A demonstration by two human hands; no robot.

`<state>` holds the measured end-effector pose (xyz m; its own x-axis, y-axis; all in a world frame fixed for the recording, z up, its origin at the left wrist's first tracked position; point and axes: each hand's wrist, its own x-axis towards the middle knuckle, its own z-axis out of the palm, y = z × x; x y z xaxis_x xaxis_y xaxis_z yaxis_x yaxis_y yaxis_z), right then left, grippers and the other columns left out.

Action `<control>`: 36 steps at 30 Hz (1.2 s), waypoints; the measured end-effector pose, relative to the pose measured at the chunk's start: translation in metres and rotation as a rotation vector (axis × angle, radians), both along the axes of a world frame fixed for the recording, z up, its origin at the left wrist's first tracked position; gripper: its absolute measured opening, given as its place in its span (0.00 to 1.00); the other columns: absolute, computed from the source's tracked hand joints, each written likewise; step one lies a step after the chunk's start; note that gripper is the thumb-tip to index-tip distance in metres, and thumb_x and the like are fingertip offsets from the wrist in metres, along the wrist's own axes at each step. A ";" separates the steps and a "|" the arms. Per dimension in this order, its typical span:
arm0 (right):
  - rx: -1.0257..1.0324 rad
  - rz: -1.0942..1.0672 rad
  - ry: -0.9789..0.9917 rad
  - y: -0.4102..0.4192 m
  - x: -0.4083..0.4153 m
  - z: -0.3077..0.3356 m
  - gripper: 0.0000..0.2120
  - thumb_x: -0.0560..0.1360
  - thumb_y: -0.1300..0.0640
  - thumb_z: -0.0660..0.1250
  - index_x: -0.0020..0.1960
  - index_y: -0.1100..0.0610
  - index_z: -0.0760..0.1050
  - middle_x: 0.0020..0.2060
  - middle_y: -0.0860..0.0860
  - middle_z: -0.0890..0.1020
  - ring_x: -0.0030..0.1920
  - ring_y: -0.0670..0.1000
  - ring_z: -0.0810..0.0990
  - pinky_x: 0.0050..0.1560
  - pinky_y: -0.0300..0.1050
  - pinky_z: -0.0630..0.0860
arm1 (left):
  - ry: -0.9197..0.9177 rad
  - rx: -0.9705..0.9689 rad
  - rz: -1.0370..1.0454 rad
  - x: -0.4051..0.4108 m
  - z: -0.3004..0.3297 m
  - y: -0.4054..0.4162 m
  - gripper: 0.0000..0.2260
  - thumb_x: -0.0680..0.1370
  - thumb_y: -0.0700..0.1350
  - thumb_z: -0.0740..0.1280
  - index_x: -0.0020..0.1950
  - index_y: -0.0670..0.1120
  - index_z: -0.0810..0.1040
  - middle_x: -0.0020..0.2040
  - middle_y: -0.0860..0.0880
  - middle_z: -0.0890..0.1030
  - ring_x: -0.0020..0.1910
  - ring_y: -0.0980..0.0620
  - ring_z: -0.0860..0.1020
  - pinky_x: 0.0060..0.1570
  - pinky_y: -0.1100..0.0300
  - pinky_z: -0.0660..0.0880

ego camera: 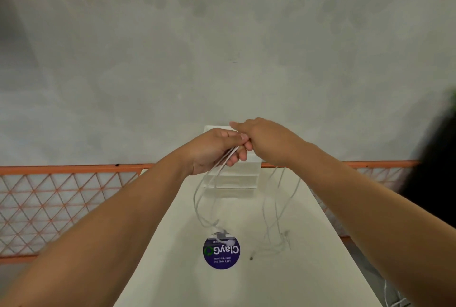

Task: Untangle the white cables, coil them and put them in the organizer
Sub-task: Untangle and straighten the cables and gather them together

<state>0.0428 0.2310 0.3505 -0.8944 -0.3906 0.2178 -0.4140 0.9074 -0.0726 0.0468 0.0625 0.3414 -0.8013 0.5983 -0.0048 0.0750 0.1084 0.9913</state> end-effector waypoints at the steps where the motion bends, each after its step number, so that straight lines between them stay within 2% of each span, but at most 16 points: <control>1: -0.007 -0.008 -0.030 0.000 -0.001 -0.001 0.25 0.81 0.57 0.53 0.77 0.48 0.55 0.63 0.51 0.75 0.67 0.55 0.71 0.65 0.48 0.69 | -0.001 0.009 0.014 0.000 0.003 0.000 0.12 0.83 0.45 0.61 0.45 0.41 0.78 0.32 0.49 0.79 0.24 0.58 0.72 0.25 0.68 0.68; 4: -0.036 -0.033 -0.025 0.007 0.001 0.002 0.25 0.82 0.57 0.52 0.78 0.47 0.52 0.69 0.54 0.72 0.67 0.56 0.72 0.65 0.49 0.70 | -0.014 -0.006 0.093 0.000 0.008 -0.002 0.12 0.80 0.50 0.66 0.43 0.42 0.80 0.32 0.49 0.81 0.25 0.57 0.73 0.26 0.68 0.70; 7: -0.012 -0.054 0.029 0.014 -0.001 0.004 0.25 0.82 0.57 0.53 0.78 0.47 0.52 0.64 0.59 0.76 0.57 0.59 0.78 0.58 0.52 0.74 | -0.025 -0.059 0.144 0.000 0.007 -0.005 0.15 0.78 0.54 0.67 0.39 0.44 0.79 0.28 0.50 0.78 0.23 0.57 0.73 0.24 0.68 0.70; 9: -0.060 -0.080 0.028 0.020 -0.008 0.004 0.24 0.83 0.55 0.51 0.77 0.46 0.52 0.61 0.58 0.78 0.53 0.59 0.79 0.57 0.53 0.75 | -0.036 -0.049 0.145 -0.001 0.005 -0.007 0.15 0.78 0.54 0.67 0.38 0.45 0.78 0.27 0.51 0.76 0.23 0.56 0.73 0.25 0.68 0.71; 14: -0.089 -0.095 0.013 0.027 -0.017 0.009 0.24 0.83 0.57 0.51 0.78 0.49 0.52 0.63 0.56 0.77 0.59 0.58 0.77 0.61 0.52 0.73 | -0.019 0.047 0.153 -0.002 0.002 -0.004 0.12 0.79 0.50 0.66 0.39 0.45 0.78 0.26 0.52 0.76 0.23 0.59 0.72 0.24 0.69 0.69; 16: -0.046 -0.081 0.057 0.024 -0.017 0.013 0.28 0.82 0.62 0.52 0.78 0.50 0.48 0.69 0.57 0.71 0.67 0.57 0.70 0.67 0.51 0.68 | 0.015 0.085 0.156 -0.004 0.005 -0.001 0.12 0.79 0.49 0.67 0.40 0.45 0.79 0.28 0.52 0.77 0.25 0.59 0.73 0.26 0.69 0.70; 18: 0.002 -0.024 0.183 0.018 -0.015 0.019 0.31 0.81 0.63 0.54 0.78 0.48 0.45 0.76 0.55 0.60 0.75 0.55 0.59 0.75 0.49 0.56 | 0.049 0.123 0.178 -0.006 0.008 0.001 0.11 0.79 0.49 0.67 0.41 0.44 0.80 0.29 0.52 0.79 0.27 0.59 0.74 0.28 0.69 0.72; 19: 0.016 0.023 0.231 0.013 -0.014 0.022 0.31 0.81 0.61 0.55 0.78 0.48 0.45 0.77 0.53 0.58 0.76 0.54 0.55 0.76 0.49 0.50 | 0.062 0.145 0.189 -0.007 0.009 0.002 0.11 0.79 0.49 0.67 0.41 0.44 0.80 0.30 0.52 0.80 0.27 0.59 0.75 0.29 0.69 0.73; 20: 0.009 0.069 0.236 0.009 -0.013 0.024 0.29 0.82 0.59 0.54 0.78 0.48 0.46 0.76 0.52 0.60 0.76 0.54 0.56 0.77 0.49 0.48 | 0.070 0.167 0.194 -0.007 0.011 0.004 0.11 0.79 0.49 0.67 0.42 0.44 0.80 0.30 0.52 0.80 0.27 0.59 0.75 0.29 0.69 0.73; 22: -0.055 0.097 0.145 0.002 -0.011 0.028 0.25 0.82 0.57 0.51 0.78 0.48 0.52 0.66 0.50 0.73 0.71 0.55 0.66 0.74 0.49 0.57 | 0.086 0.203 0.196 -0.008 0.014 0.007 0.11 0.80 0.48 0.66 0.42 0.44 0.81 0.30 0.51 0.80 0.26 0.58 0.74 0.28 0.68 0.71; 23: -0.084 0.077 0.088 0.000 -0.010 0.030 0.23 0.82 0.56 0.50 0.77 0.49 0.56 0.60 0.49 0.75 0.67 0.54 0.70 0.69 0.47 0.63 | 0.096 0.215 0.203 -0.008 0.014 0.008 0.11 0.80 0.49 0.66 0.43 0.44 0.81 0.30 0.51 0.79 0.26 0.58 0.73 0.27 0.68 0.70; 24: -0.100 0.058 0.064 0.000 -0.009 0.031 0.22 0.82 0.56 0.50 0.76 0.49 0.58 0.59 0.49 0.76 0.65 0.53 0.71 0.65 0.45 0.66 | 0.103 0.223 0.212 -0.008 0.014 0.008 0.12 0.80 0.50 0.66 0.43 0.44 0.81 0.30 0.51 0.79 0.25 0.58 0.72 0.26 0.67 0.69; 27: -0.128 0.026 0.047 0.007 -0.008 0.031 0.23 0.82 0.61 0.51 0.76 0.50 0.59 0.66 0.52 0.76 0.64 0.51 0.75 0.62 0.43 0.69 | 0.108 0.180 0.218 -0.006 0.012 0.006 0.16 0.79 0.55 0.65 0.39 0.45 0.79 0.27 0.51 0.76 0.23 0.56 0.70 0.26 0.65 0.68; 32: -0.206 -0.092 -0.030 0.031 -0.013 0.023 0.24 0.82 0.62 0.52 0.76 0.50 0.58 0.61 0.53 0.79 0.54 0.52 0.79 0.54 0.42 0.72 | 0.130 0.035 0.227 -0.001 -0.003 -0.005 0.18 0.80 0.56 0.63 0.36 0.45 0.74 0.25 0.50 0.72 0.23 0.55 0.68 0.24 0.69 0.67; 34: -0.188 -0.131 -0.049 0.035 -0.013 0.019 0.24 0.82 0.62 0.52 0.77 0.50 0.56 0.65 0.54 0.77 0.58 0.53 0.78 0.58 0.44 0.73 | 0.142 0.041 0.237 -0.001 -0.008 -0.006 0.17 0.80 0.55 0.63 0.37 0.44 0.74 0.24 0.50 0.71 0.24 0.56 0.68 0.24 0.70 0.67; 36: -0.104 -0.140 -0.019 0.032 -0.010 0.017 0.27 0.82 0.63 0.54 0.78 0.49 0.51 0.69 0.54 0.73 0.64 0.54 0.74 0.64 0.46 0.69 | 0.134 0.079 0.241 0.000 -0.011 -0.004 0.17 0.81 0.53 0.63 0.37 0.43 0.75 0.23 0.50 0.71 0.23 0.56 0.68 0.24 0.70 0.67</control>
<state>0.0332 0.2626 0.3675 -0.9426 -0.2386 0.2334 -0.2821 0.9432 -0.1752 0.0466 0.0584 0.3305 -0.9107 0.3849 0.1500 0.1875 0.0615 0.9803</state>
